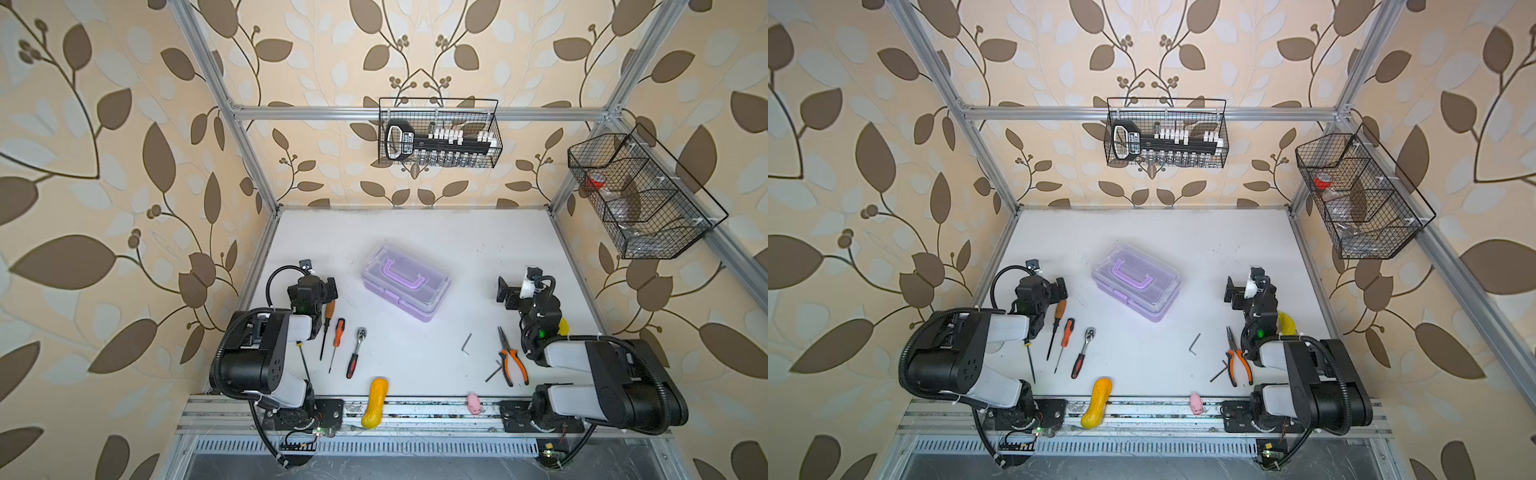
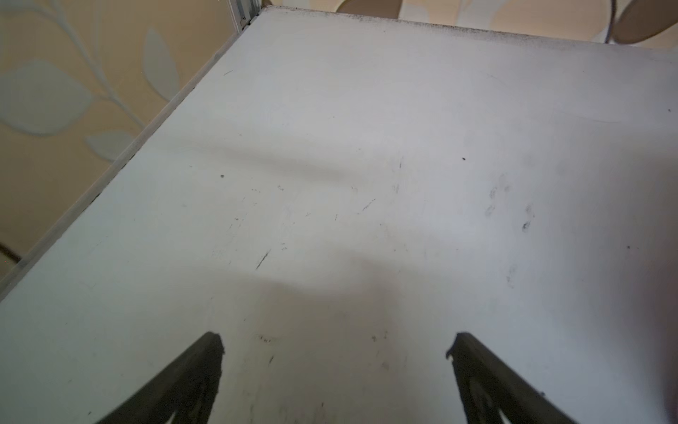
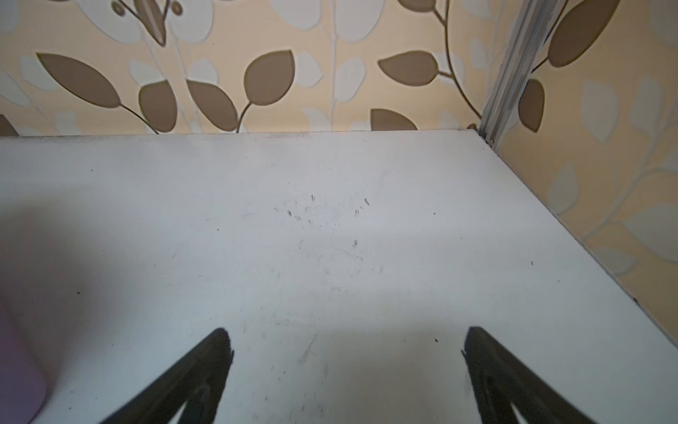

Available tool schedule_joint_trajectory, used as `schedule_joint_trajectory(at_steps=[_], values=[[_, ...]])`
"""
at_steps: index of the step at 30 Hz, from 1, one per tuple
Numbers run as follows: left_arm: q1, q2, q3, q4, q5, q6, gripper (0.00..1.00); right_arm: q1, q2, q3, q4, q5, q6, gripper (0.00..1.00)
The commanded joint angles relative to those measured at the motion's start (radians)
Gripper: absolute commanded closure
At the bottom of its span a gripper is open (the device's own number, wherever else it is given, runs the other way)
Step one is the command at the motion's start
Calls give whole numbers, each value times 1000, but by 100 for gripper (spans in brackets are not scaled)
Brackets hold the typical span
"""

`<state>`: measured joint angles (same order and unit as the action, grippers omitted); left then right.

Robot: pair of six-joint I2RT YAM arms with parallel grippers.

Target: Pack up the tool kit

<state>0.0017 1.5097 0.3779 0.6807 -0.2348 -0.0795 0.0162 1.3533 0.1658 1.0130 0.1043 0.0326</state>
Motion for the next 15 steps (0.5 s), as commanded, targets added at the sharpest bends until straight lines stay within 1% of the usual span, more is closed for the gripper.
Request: schedule_joint_trajectory(at_steps=[1, 15], values=[[7, -20, 26, 17, 9, 18, 1, -4, 0, 17, 6, -20, -21, 0], [7, -19, 26, 17, 9, 17, 1, -16, -4, 12, 12, -31, -9, 0]])
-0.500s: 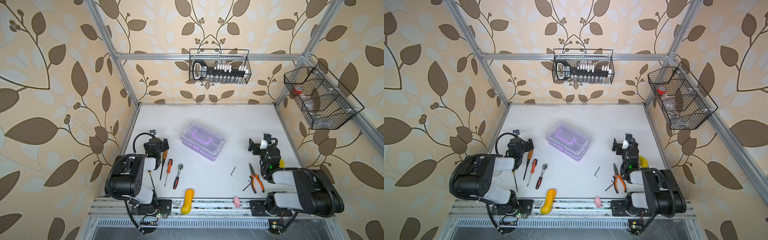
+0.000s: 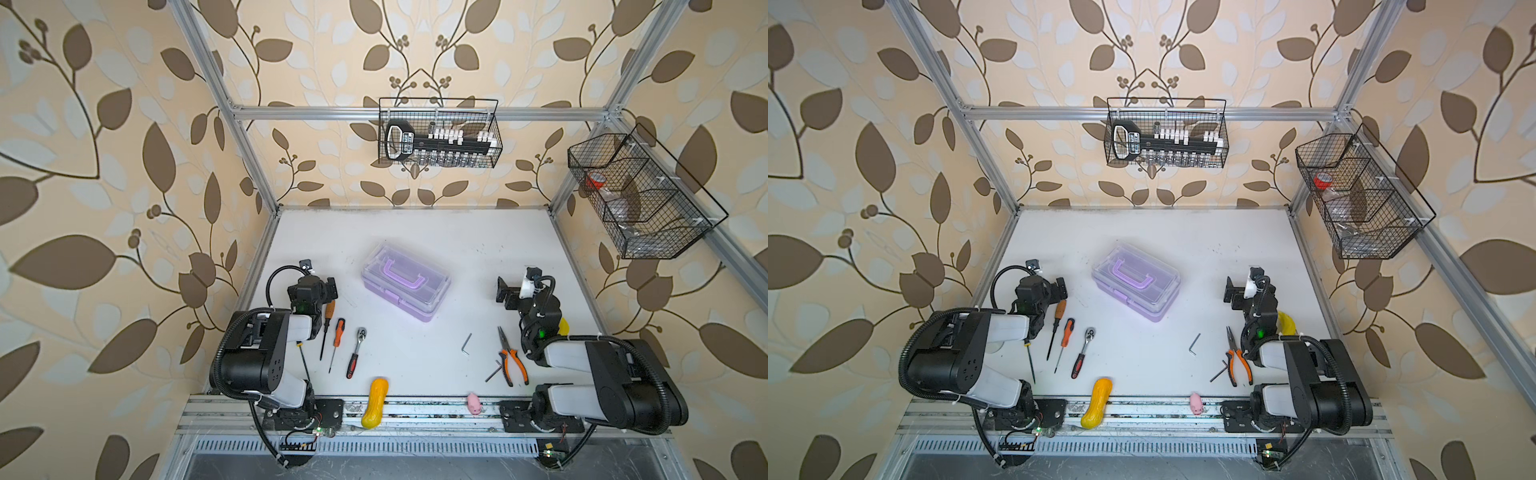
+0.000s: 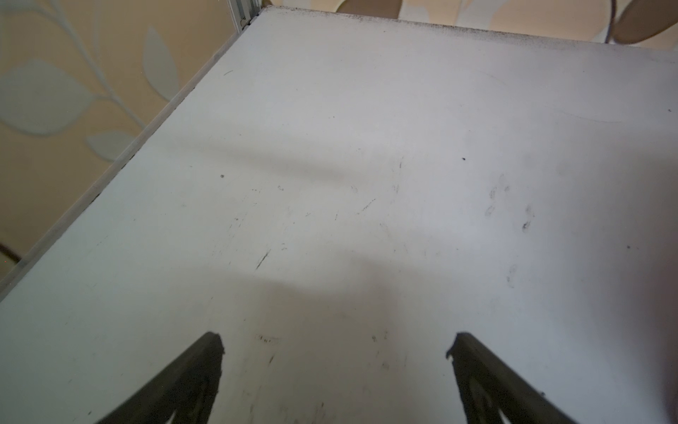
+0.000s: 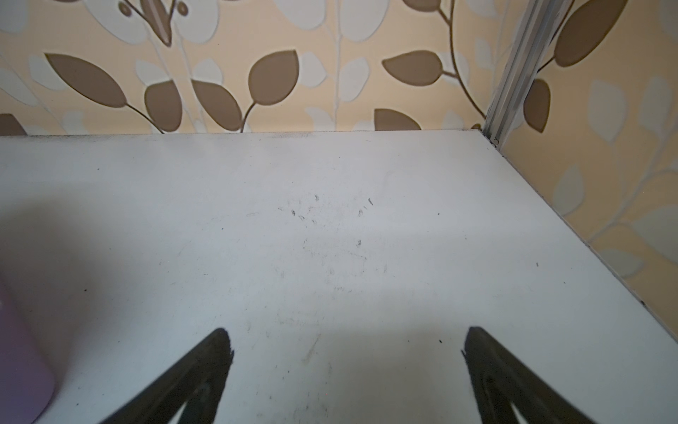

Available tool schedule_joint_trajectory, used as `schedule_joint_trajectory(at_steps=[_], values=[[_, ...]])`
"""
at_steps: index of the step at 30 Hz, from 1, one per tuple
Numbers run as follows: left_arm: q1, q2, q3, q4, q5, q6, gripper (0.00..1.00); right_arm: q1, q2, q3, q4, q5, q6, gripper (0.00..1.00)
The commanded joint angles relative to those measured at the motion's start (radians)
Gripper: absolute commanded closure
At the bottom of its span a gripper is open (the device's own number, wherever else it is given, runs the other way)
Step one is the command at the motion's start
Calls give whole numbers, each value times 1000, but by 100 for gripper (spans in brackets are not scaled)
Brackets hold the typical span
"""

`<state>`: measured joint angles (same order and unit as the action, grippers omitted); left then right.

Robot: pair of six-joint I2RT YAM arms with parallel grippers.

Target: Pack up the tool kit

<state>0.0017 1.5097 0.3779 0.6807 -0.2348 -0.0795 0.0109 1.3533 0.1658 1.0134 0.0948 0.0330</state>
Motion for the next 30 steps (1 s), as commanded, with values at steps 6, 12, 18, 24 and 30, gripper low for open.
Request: schedule_joint_trajectory(at_steps=[6, 12, 18, 24, 30], values=[[7, -19, 27, 18, 9, 18, 1, -34, 1, 10, 22, -64, 0, 0], [7, -18, 27, 17, 9, 18, 1, -32, 3, 12, 24, -62, -2, 0], [7, -22, 25, 20, 9, 18, 1, -32, 1, 11, 25, -60, -4, 0], [6, -207, 173, -326, -154, -78, 1, 145, -253, 95, -348, 427, 38, 0], [6, -253, 479, -923, -452, -679, 1, 284, -376, 176, -513, 759, 128, 0]])
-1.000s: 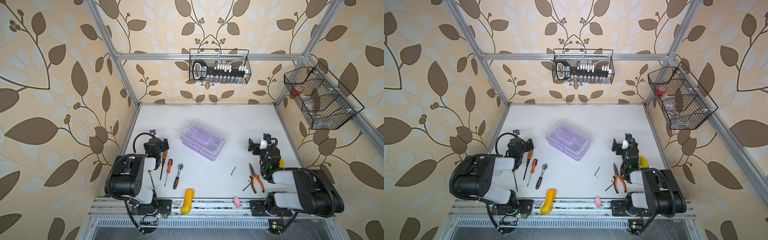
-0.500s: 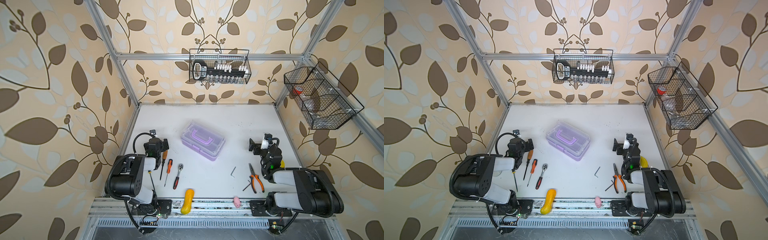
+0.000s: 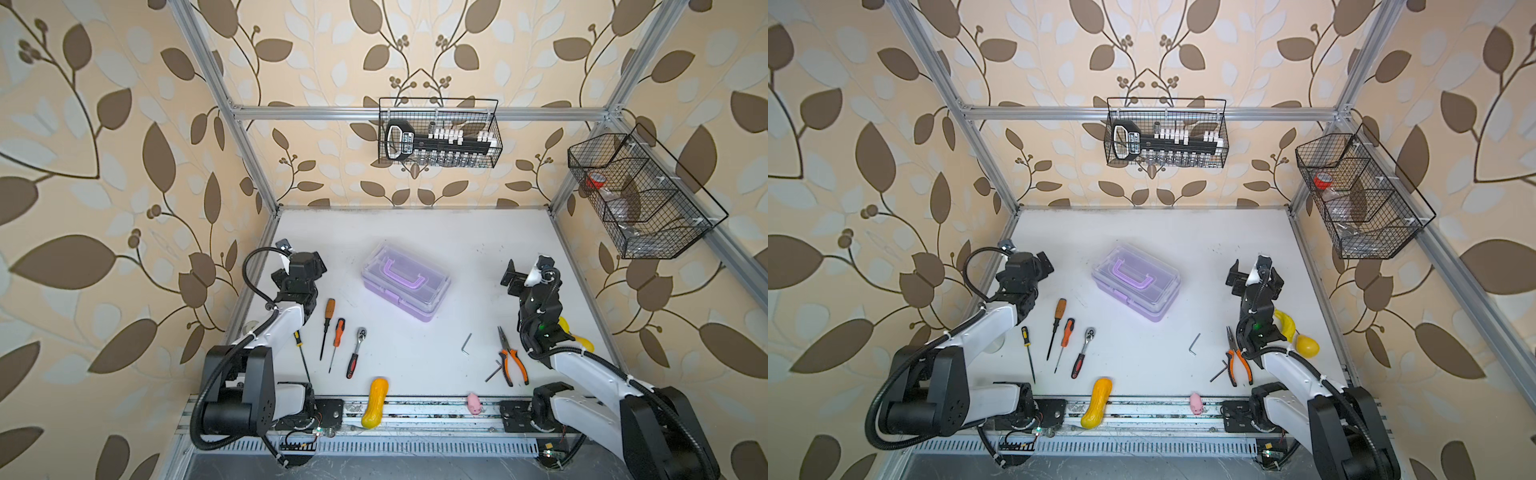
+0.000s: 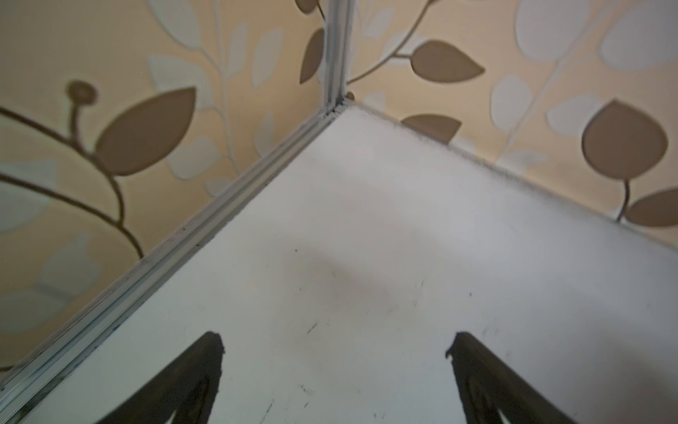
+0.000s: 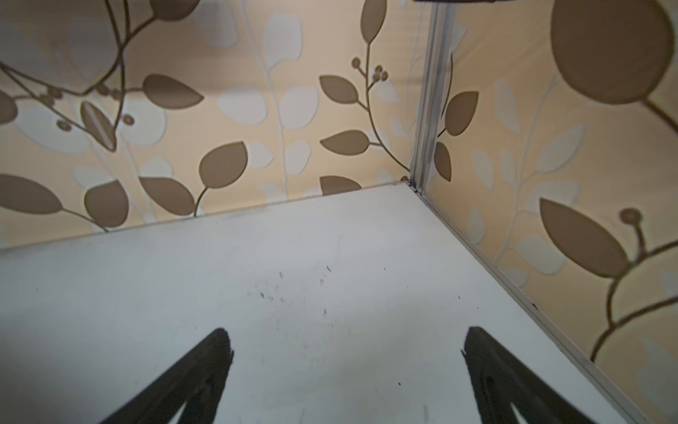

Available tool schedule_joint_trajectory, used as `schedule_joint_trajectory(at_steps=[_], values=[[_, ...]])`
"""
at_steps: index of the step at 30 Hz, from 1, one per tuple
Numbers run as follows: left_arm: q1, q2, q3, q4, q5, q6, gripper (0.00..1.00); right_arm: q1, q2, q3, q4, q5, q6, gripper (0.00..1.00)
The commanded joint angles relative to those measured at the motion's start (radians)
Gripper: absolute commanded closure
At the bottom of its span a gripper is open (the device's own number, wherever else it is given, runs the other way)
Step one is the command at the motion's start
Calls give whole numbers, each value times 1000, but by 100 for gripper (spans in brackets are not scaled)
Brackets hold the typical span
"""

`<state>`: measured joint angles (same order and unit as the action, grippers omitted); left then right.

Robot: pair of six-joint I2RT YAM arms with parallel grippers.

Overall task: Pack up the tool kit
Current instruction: 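Raise both arms and move both grippers toward the clear purple tool box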

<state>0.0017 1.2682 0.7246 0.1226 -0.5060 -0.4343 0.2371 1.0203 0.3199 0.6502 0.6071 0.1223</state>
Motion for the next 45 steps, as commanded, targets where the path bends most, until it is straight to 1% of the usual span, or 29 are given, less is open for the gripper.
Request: schedule_joint_trajectory(at_steps=[1, 4, 7, 8, 10, 11, 13, 14, 16, 17, 18, 19, 20, 22, 23, 24, 25, 27, 28, 29, 32, 34, 36, 37, 39, 42, 45], values=[[6, 1, 181, -413, -143, -316, 1, 91, -75, 31, -185, 272, 51, 0], [6, 10, 276, -487, -9, -324, 1, 172, -145, 79, -289, 270, 67, 0], [7, 4, 316, -539, 43, -404, 1, 215, -152, 193, -481, 200, 99, 0], [11, 1, 323, -543, 66, -415, 1, 218, -144, 229, -532, 175, 114, 0], [15, -11, 324, -507, 166, -369, 1, 234, -121, 298, -629, 109, 119, 0], [16, -20, 326, -505, 196, -357, 1, 243, -111, 320, -657, 92, 122, 0], [16, -37, 332, -521, 249, -343, 2, 251, -87, 359, -710, 6, 123, 0], [15, -43, 336, -529, 277, -327, 5, 252, -77, 369, -723, -35, 122, 0], [15, -49, 348, -563, 348, -296, 23, 252, -47, 393, -753, -130, 123, 2], [15, -51, 352, -574, 386, -284, 32, 252, -30, 408, -767, -170, 123, 4], [16, -52, 355, -580, 435, -271, 48, 252, -15, 418, -776, -211, 123, 6], [15, -50, 356, -586, 485, -272, 56, 252, 4, 430, -780, -261, 123, 9], [15, -48, 354, -584, 534, -276, 60, 252, 20, 439, -782, -308, 120, 11], [14, -36, 339, -558, 657, -295, 68, 252, 57, 454, -772, -429, 107, 21], [8, -27, 329, -544, 710, -303, 71, 252, 72, 460, -769, -480, 94, 28], [-9, -18, 323, -544, 737, -305, 74, 252, 87, 464, -764, -534, 84, 38], [-43, -11, 323, -559, 728, -294, 75, 251, 101, 467, -761, -564, 83, 46], [-131, -2, 330, -602, 648, -258, 77, 251, 121, 469, -756, -581, 86, 57], [-176, -1, 327, -613, 607, -249, 78, 248, 128, 472, -757, -581, 89, 59], [-202, 0, 318, -606, 599, -248, 78, 245, 132, 476, -758, -583, 91, 60], [-233, 9, 284, -570, 631, -272, 80, 223, 133, 487, -750, -586, 116, 60], [-243, 20, 283, -577, 625, -279, 82, 207, 138, 501, -747, -571, 141, 60], [-254, 25, 286, -581, 611, -284, 84, 185, 164, 527, -751, -584, 175, 63], [-259, 25, 285, -580, 606, -291, 86, 167, 186, 547, -764, -608, 196, 64], [-270, 25, 279, -568, 606, -298, 87, 131, 237, 591, -784, -674, 228, 65], [-283, 31, 279, -567, 604, -304, 89, 87, 309, 653, -801, -763, 266, 65], [-294, 34, 275, -578, 601, -313, 90, 78, 388, 733, -851, -827, 250, 59]])
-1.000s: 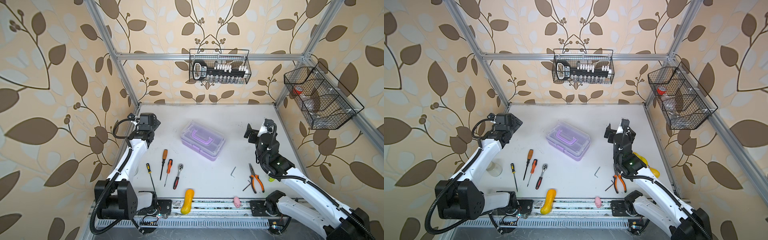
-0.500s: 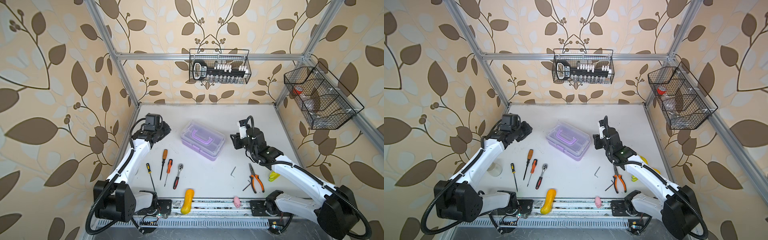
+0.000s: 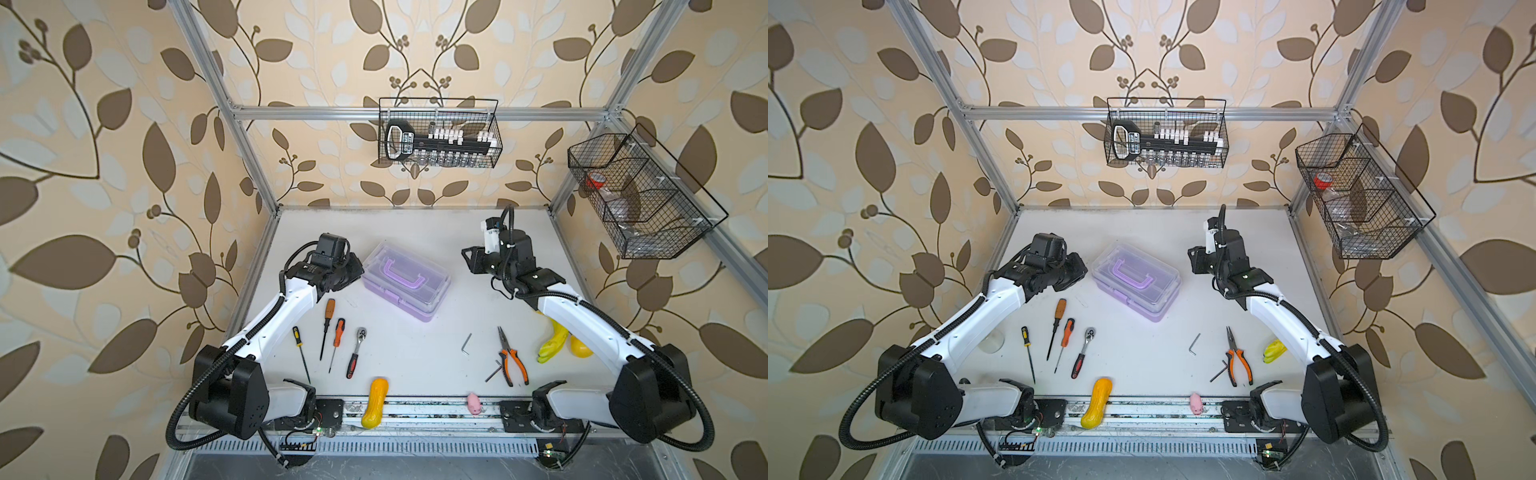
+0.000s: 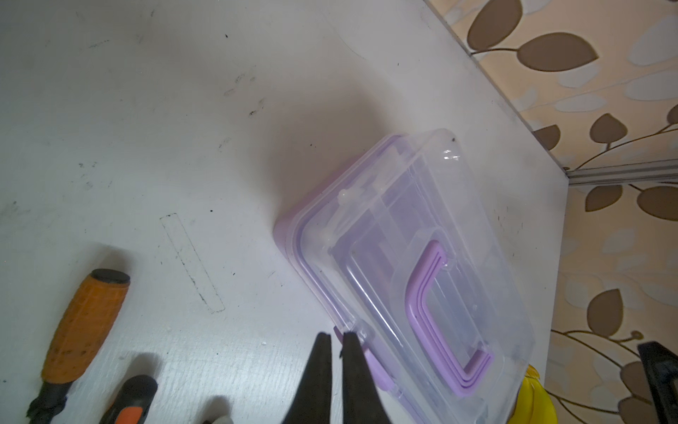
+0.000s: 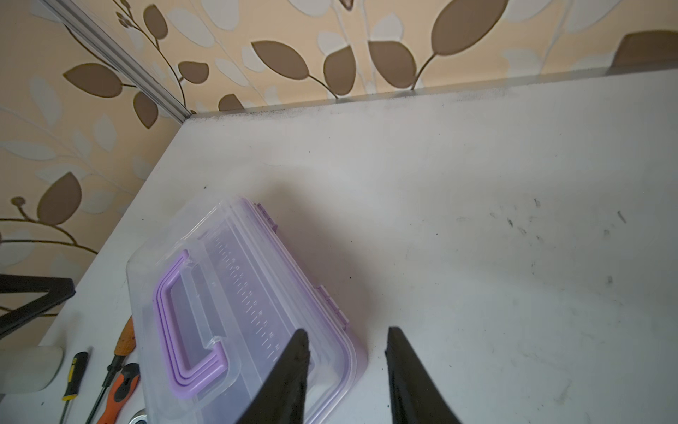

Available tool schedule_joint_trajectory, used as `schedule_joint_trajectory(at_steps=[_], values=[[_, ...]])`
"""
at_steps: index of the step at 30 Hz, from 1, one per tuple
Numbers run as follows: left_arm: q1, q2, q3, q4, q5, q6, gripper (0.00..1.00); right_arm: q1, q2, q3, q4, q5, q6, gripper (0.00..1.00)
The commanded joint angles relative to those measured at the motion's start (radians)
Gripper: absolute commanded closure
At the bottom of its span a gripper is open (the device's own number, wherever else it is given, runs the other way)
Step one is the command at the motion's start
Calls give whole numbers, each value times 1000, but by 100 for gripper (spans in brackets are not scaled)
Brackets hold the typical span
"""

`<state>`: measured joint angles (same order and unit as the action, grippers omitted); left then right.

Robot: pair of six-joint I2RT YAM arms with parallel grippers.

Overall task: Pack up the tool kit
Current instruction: 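Raise both arms and move both grippers toward the clear purple tool box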

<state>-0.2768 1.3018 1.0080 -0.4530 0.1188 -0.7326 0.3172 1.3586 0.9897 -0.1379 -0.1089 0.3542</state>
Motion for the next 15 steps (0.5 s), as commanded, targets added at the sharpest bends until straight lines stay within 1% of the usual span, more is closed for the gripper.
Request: schedule_joint_trajectory(at_steps=[1, 4, 6, 10, 15], values=[[-19, 0, -9, -10, -29, -19, 90, 1, 78, 92, -89, -124, 4, 55], [-31, -4, -27, -26, -49, -23, 91, 9, 136, 137, -120, -147, -20, 46], [-36, 0, -48, -23, -61, -28, 91, 16, 158, 142, -113, -160, -17, 43], [-38, 48, -51, -7, -51, -33, 94, 39, 191, 141, -95, -174, -11, 42], [-38, 109, -4, 22, -66, -21, 96, 53, 192, 115, -86, -182, -8, 40]])
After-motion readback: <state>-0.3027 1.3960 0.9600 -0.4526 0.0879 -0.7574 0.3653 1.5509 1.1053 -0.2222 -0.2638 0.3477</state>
